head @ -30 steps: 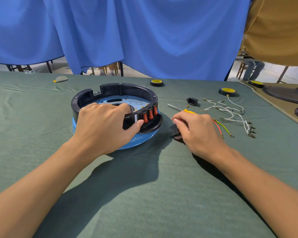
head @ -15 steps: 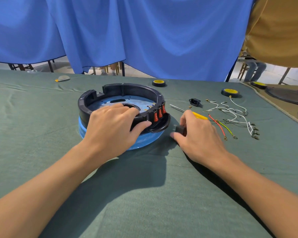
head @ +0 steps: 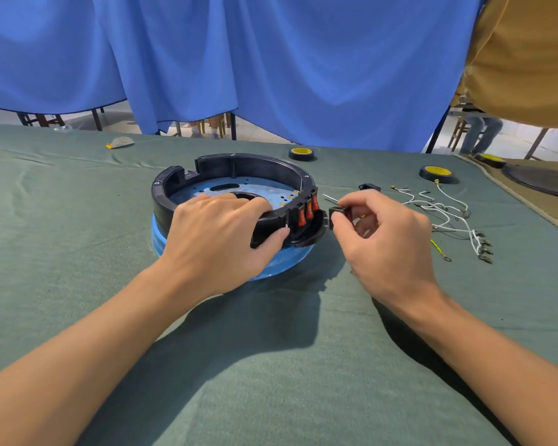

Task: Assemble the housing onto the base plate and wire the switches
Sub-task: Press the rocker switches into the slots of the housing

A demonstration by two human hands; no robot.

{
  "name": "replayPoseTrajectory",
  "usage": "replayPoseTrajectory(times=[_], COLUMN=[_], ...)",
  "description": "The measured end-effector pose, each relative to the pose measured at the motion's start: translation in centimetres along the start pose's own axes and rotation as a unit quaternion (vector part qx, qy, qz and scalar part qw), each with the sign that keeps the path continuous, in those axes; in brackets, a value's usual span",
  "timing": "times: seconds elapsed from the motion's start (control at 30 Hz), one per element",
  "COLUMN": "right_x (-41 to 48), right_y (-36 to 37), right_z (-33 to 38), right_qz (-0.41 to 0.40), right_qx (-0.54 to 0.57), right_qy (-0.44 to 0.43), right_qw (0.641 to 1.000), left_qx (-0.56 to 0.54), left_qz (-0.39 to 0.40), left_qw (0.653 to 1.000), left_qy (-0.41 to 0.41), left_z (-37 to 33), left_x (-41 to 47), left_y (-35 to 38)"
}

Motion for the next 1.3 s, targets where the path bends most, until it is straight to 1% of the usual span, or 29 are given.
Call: replayPoseTrajectory(times=[0.1, 0.2, 0.43, 0.73, 1.0, 1.17, 1.3], right_x=[-0.5, -1.2, -1.5, -1.7, -1.4, -1.4, -1.9], right_y=[1.0, 2.1, 2.3, 2.7, 3.1, 3.2, 3.0], right_z=[1.1, 1.9, 2.1, 2.7, 2.2, 2.5, 2.7], right_qz=[0.037, 0.067, 0.058, 0.053, 0.052, 0.047, 0.023], right_qx=[0.095, 0.127, 0.071, 0.075, 0.107, 0.088, 0.08], right_qy=[-0.004, -0.01, -0.044, -0.078, -0.076, -0.096, -0.104], right_qw=[0.995, 0.99, 0.995, 0.993, 0.99, 0.99, 0.991], left_qx=[-0.023, -0.033, -0.038, -0.058, -0.059, -0.063, -0.06], left_qz=[-0.004, -0.007, -0.007, -0.013, -0.025, -0.037, -0.049], left_qw=[1.0, 0.999, 0.999, 0.998, 0.998, 0.997, 0.997], left_qy=[-0.004, -0.005, -0.012, -0.008, -0.018, -0.023, -0.012], left_z=[-0.1, -0.2, -0.1, -0.3, -0.2, -0.1, -0.2], left_x=[0.0, 0.0, 0.0, 0.0, 0.1, 0.1, 0.0], left_y=[0.0, -0.2, 0.0, 0.0, -0.1, -0.1, -0.3])
Point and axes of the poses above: each hand's wrist, its own x-axis towards the middle knuckle, its own y-axis out of the palm, z = x × y, the point moved 9 cm from there along x, towards the middle knuckle
